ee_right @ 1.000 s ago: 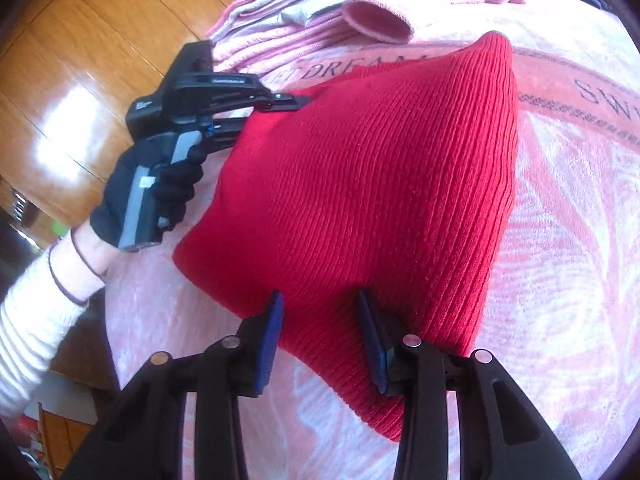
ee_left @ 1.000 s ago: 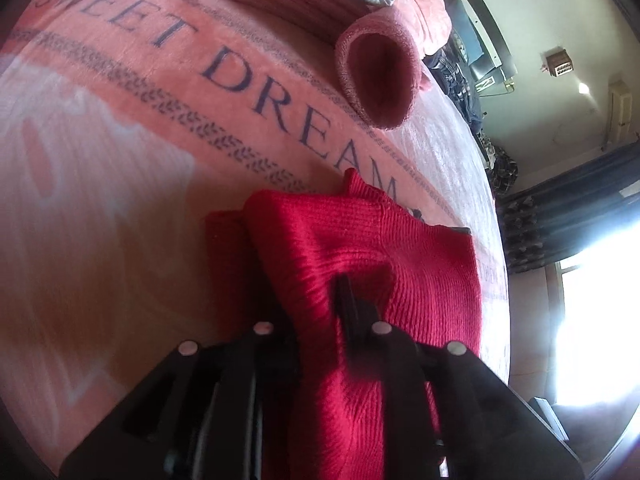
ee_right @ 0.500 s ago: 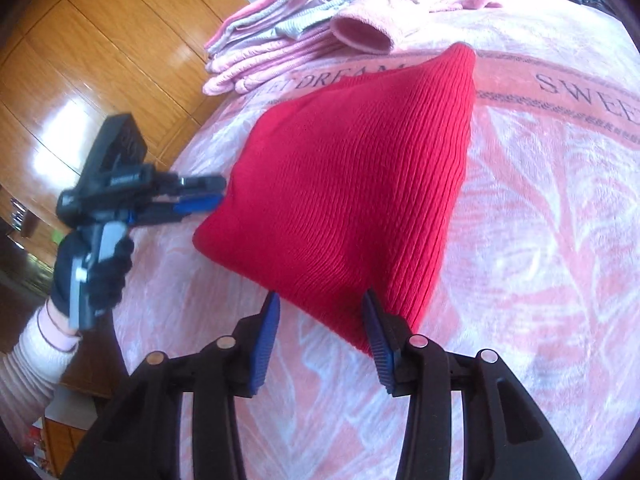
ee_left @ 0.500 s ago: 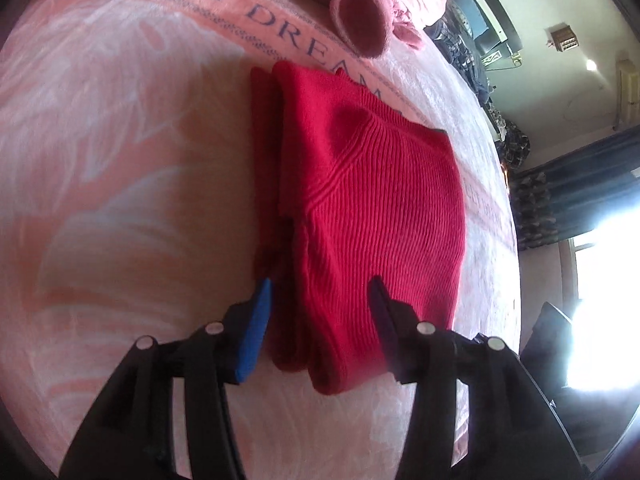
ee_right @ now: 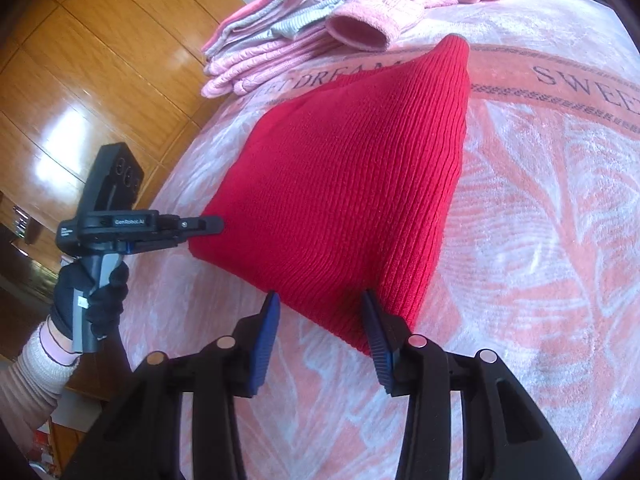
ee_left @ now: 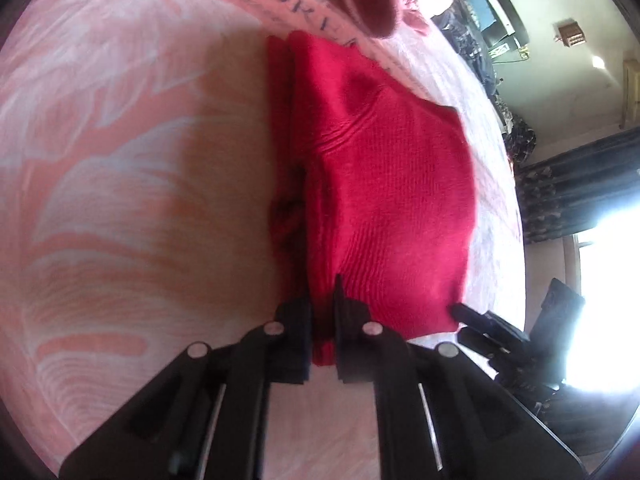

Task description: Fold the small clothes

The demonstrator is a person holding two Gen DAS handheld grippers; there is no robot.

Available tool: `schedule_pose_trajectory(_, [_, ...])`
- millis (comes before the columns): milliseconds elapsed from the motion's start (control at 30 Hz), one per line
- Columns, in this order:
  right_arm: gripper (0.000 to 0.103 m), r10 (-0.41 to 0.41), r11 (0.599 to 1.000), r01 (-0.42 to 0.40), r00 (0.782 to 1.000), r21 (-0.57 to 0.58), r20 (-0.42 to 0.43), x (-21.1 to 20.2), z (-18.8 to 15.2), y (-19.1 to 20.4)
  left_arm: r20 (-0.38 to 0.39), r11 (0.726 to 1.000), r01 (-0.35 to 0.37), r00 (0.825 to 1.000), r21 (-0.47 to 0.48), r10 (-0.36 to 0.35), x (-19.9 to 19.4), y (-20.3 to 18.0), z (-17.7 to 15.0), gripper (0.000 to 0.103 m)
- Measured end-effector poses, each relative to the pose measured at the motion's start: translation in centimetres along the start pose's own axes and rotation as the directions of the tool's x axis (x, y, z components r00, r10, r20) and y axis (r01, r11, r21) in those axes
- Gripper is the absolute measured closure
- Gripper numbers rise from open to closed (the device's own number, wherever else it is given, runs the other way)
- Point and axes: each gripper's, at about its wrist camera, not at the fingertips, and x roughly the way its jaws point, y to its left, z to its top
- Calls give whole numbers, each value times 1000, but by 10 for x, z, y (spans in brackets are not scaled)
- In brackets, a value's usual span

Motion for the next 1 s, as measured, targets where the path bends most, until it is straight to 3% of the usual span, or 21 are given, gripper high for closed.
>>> schedule_pose_trajectory(167, [60, -14, 1000, 14, 1000, -7, -17, 5, 0, 1, -7, 997, 60, 998, -44, -61, 12, 14, 3, 97])
schedule_pose_trajectory(333, [60, -13, 1000, 12, 1000, -12, -12, -3, -1, 1, -1, 995, 81, 997, -57, -81, 8, 7, 9, 88])
schedule_pose_trajectory(367, [60, -14, 1000, 13, 1000, -14, -7, -5, -1, 1, 18, 995, 83, 996, -55, -82, 2, 5, 11, 84])
schedule_pose_trajectory(433, [58, -18, 1000, 18, 1000, -14, 3, -10, -1, 0, 70, 996, 76, 995, -50, -72, -10, 1, 19, 67])
schedule_pose_trajectory(467, [57, -20, 1000, 20, 1000, -13, 8, -12, 0, -1, 93, 996, 72, 993, -51, -68, -14, 1, 24, 52])
schedule_pose_trajectory(500, [57, -22, 1000, 22, 1000, -12, 11, -14, 0, -2, 107, 996, 73, 992, -56, -66, -16, 1, 28, 47])
schedule_pose_trajectory(767, [57, -15, 1000, 15, 999, 19, 33, -20, 2, -15, 62, 971, 212, 977, -111, -206, 16, 11, 68, 54])
schedule_pose_trajectory(1000, [57, -9, 1000, 8, 999, 27, 42, -21, 3, -25, 60, 966, 251, 967, -65, -248, 42, 13, 91, 57])
